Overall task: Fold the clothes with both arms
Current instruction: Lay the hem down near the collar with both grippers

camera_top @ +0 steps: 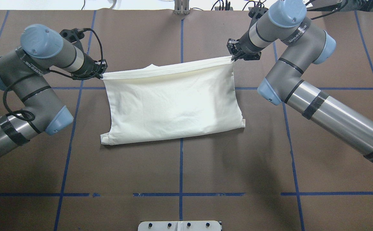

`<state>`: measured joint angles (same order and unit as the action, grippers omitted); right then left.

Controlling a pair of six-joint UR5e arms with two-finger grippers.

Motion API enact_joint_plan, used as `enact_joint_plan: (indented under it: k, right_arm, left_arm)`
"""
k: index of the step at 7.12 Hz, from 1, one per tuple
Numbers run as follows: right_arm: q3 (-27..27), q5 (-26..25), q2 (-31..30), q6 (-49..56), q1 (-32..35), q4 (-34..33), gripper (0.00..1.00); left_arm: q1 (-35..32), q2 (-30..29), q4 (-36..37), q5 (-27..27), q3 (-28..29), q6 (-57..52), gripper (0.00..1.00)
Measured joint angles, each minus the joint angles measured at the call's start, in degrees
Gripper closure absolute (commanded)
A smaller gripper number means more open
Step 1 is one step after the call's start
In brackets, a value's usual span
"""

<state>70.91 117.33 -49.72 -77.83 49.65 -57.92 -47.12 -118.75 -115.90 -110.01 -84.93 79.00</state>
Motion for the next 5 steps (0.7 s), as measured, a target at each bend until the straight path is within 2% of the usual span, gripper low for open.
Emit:
enact_joint_plan:
  k: [1, 2, 3, 5]
  right_arm:
    - [0.1, 0.0, 0.2, -0.1, -0.3, 0.0, 1.00]
    - [0.3, 0.0, 0.3, 0.0, -0.7, 0.1, 0.91]
    - [0.3, 0.1, 0.1, 0.1, -1.0, 0.6, 0.01]
    - [0.4, 0.1, -1.5, -0.1, -1.3, 4.1, 0.00]
  left_arm:
    - [0.1, -0.5, 0.1, 0.0, 0.0, 0.8, 1.00]
    - [0.2, -0.7, 0.2, 0.0, 0.0, 1.2, 0.59]
    - [0.2, -0.8, 0.2, 0.0, -0.4, 1.5, 0.01]
    - [0.3, -0.8, 0.8, 0.1, -1.9, 1.7, 0.00]
